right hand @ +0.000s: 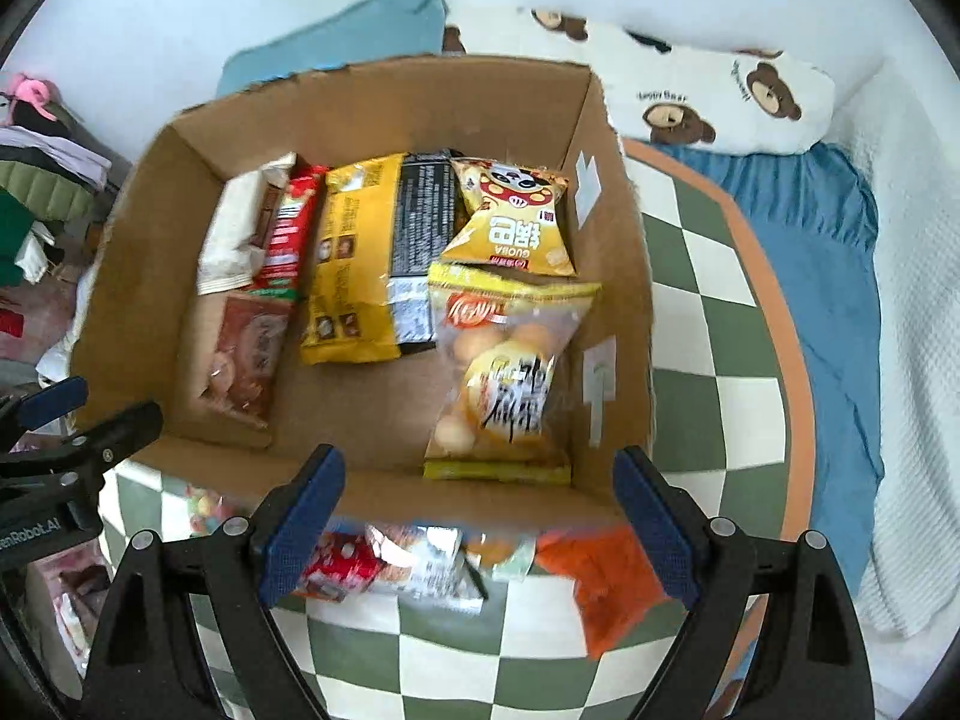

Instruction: Organize snacks

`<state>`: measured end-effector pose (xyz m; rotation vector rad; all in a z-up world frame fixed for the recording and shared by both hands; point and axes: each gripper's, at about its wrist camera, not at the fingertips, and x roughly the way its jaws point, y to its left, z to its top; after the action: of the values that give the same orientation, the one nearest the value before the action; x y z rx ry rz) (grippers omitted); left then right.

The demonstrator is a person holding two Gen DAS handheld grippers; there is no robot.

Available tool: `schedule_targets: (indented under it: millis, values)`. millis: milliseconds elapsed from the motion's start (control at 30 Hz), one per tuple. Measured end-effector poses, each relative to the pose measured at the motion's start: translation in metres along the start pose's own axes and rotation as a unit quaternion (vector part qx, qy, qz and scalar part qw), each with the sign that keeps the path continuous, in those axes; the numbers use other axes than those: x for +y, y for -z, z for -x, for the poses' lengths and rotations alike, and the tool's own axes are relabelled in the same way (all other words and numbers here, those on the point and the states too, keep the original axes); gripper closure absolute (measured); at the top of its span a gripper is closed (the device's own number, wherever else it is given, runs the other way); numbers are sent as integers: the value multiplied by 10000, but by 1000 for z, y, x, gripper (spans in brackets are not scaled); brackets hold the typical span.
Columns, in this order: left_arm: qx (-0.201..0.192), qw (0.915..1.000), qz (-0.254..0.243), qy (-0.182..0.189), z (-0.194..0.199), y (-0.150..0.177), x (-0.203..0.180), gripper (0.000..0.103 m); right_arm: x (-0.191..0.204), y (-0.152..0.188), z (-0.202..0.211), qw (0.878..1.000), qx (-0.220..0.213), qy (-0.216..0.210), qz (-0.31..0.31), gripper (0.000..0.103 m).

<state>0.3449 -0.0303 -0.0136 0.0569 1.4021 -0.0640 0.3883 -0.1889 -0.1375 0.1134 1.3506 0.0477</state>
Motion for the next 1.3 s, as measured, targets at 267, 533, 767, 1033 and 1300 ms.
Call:
schedule_targets:
  millis: [267, 533, 767, 1033, 1300]
  values:
    - [-684, 9976, 19, 43, 50, 56, 0, 7, 5, 67, 58, 9961, -878, -74, -67, 10]
    - [-1307, 9913, -138, -36, 100, 122, -13, 7, 18, 142, 114, 9861, -1657, 82, 20, 10]
    - [-1960, 9802, -207, -198, 143, 158, -17, 7, 21, 198, 164, 9743, -2247, 161, -16, 10]
    - [-2424, 9694, -231, -298, 171, 181, -20, 7, 26, 231, 198, 9648, -2620, 227, -2, 10]
    - [-2359, 9712, -244, -251, 167, 179, -24, 7, 27, 230, 200, 9647, -2624, 223, 29, 10]
